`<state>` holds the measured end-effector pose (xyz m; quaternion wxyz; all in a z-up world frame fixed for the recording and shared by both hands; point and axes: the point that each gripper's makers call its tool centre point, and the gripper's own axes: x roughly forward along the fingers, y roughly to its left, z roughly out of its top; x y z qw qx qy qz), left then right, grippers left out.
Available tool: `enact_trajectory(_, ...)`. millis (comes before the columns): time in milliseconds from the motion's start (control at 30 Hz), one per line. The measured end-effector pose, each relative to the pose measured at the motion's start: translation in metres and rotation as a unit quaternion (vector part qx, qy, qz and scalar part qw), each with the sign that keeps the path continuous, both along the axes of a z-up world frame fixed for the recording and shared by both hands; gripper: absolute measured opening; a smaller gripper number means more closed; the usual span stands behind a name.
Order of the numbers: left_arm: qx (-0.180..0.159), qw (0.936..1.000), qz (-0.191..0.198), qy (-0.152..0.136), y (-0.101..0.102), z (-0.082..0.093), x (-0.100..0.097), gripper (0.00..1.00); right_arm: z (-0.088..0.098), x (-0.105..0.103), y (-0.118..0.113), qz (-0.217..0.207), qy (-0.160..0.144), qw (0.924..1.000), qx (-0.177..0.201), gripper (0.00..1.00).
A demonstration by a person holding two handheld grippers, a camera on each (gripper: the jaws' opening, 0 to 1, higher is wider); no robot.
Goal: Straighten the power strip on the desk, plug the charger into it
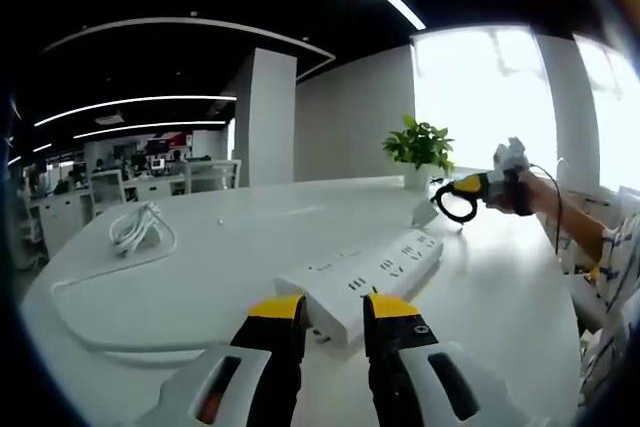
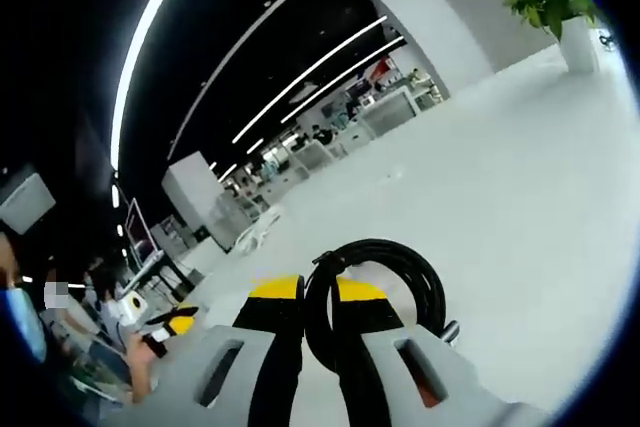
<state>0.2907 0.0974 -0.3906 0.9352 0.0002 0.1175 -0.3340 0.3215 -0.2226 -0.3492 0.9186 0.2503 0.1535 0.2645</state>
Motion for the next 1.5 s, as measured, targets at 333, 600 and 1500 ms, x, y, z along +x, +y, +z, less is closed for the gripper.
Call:
enact_trajectory(333,-0.001,1.0000,0.001,0.000,0.001,0.001,0.001,0.23,0.021,-0.020,0.014,-0.023,-0.025,0.9989,0.032,0.10)
enact_trajectory(600,-0.001,1.0000,-0.003,-0.001,0.000,0.002,0.000,0.23,0.029,-0.042,0.039,-0.010,-0.032,0.9986,0.042,0.10)
enact_trajectory(1500,0.017,0.9995,-0.012,-0.024,-0.005,0.007,-0.004,0.24,0.048,-0.070,0.089,0.032,-0.021,0.9957,0.084,0.10)
